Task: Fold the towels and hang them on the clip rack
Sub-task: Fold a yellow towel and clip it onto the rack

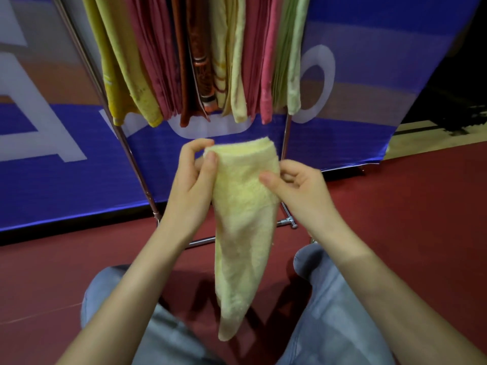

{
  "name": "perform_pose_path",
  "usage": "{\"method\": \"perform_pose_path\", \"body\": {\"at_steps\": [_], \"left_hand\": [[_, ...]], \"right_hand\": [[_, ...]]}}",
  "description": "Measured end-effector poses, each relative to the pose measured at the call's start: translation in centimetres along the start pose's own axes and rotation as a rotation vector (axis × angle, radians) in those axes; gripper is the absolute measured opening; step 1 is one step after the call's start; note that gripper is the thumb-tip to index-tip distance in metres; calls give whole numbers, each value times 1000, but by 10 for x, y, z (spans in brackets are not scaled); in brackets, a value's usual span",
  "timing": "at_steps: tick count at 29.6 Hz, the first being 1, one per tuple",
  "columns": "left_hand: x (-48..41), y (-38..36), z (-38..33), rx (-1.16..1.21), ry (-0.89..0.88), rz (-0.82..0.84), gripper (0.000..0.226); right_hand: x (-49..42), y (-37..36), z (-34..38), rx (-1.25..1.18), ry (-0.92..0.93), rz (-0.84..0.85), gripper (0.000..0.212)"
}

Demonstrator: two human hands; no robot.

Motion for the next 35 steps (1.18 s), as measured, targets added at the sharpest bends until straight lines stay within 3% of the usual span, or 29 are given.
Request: {"method": "perform_pose_path", "body": {"at_steps": [4,8,10,13,16,20,23,26,27,29,32,35], "left_hand": [[-9,-1,-3,-87,63,188,55],[-18,-10,-7,-349,158,405,83],[-18,-15,-5,-466,177,496,73],[-17,-20,-5,-451,167,533,33],[-16,-26,-8,-450,109,551,15],[-22,-25,-21,-432,-1,437,14],[-32,-8,-33,-387,-47,296,9],[-36,9,-39,-438,-84,217,9],[-36,13,-35,-476,-68,213,9],[-34,22,-19,-566,-5,228,12],[-22,24,17,-691,80,331,16],[2,6,61,-683,198,574,18]], "right_hand": [[3,-13,-9,41,-24,117,22],[7,-20,-15,55,-47,176,21],[8,-21,-17,80,-41,191,18],[10,-21,-21,82,-52,214,14],[14,-18,-33,18,-86,225,18],[27,-17,-78,-65,-250,299,22],[49,-19,-126,8,-397,389,19],[66,-9,-154,34,-458,342,3],[68,-7,-156,41,-447,320,10],[70,-9,-152,59,-420,335,26],[68,-15,-136,-1,-368,381,25],[59,-18,-113,-44,-326,401,16]]}}
Point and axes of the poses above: each hand's wrist, its own x-axis away from the middle knuckle, its own y-axis out of the back of the hand, z = x × y, the point moved 7 cm from there along -x, towards the middle knuckle, and after that the axes turned 2 degrees about z, right-handed, at the moved point
